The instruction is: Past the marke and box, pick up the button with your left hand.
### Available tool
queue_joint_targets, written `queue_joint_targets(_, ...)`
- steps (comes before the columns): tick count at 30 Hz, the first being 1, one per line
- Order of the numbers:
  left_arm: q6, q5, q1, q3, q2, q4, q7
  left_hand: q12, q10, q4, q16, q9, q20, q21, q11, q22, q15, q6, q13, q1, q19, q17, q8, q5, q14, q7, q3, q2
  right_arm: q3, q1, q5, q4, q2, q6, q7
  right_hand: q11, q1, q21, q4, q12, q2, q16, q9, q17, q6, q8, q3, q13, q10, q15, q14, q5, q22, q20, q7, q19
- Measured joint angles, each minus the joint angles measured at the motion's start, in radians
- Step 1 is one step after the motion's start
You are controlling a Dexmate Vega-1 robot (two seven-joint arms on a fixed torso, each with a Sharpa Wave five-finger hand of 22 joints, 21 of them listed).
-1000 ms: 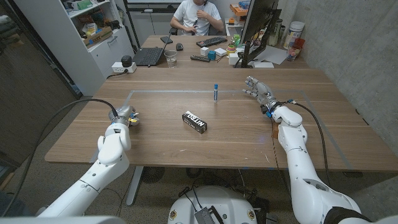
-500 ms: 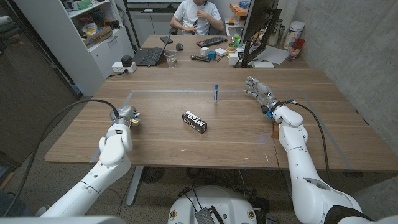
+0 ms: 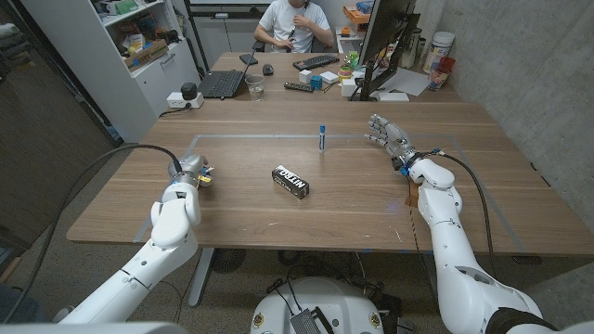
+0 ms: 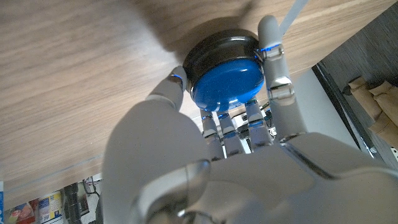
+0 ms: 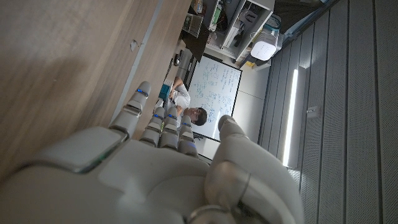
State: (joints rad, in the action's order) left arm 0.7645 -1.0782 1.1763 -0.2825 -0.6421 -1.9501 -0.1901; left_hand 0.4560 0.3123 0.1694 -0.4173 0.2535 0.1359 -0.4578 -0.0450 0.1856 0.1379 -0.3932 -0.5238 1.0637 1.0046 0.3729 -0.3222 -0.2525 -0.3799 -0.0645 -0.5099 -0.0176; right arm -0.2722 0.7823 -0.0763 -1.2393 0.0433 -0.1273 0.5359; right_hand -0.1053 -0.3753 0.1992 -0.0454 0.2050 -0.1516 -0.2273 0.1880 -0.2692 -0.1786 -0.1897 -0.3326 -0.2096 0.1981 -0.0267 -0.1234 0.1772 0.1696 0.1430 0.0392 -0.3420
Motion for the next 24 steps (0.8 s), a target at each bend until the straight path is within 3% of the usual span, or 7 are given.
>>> queue_joint_targets(24, 0.075, -0.114, -0.019, -0.007, -0.066, -0.144, -0.103, 0.007, 0.0, -0.004, 0.001, 0.009, 0.009, 0.007, 0.0, 0.0, 0.0, 0.0, -0.02, -0.008, -0.019, 0.001, 0.0, -0.003, 0.0, 0.0, 0.004, 0.008, -0.007, 0.008, 0.003, -0.02, -0.001, 0.009, -0.002, 0.0, 0.0, 0.0, 0.0, 0.0, 0.0, 0.0, 0.0, 0.0, 0.0, 0.0, 0.0, 0.0, 0.0, 0.0, 0.0, 0.0, 0.0, 0.0, 0.0, 0.0)
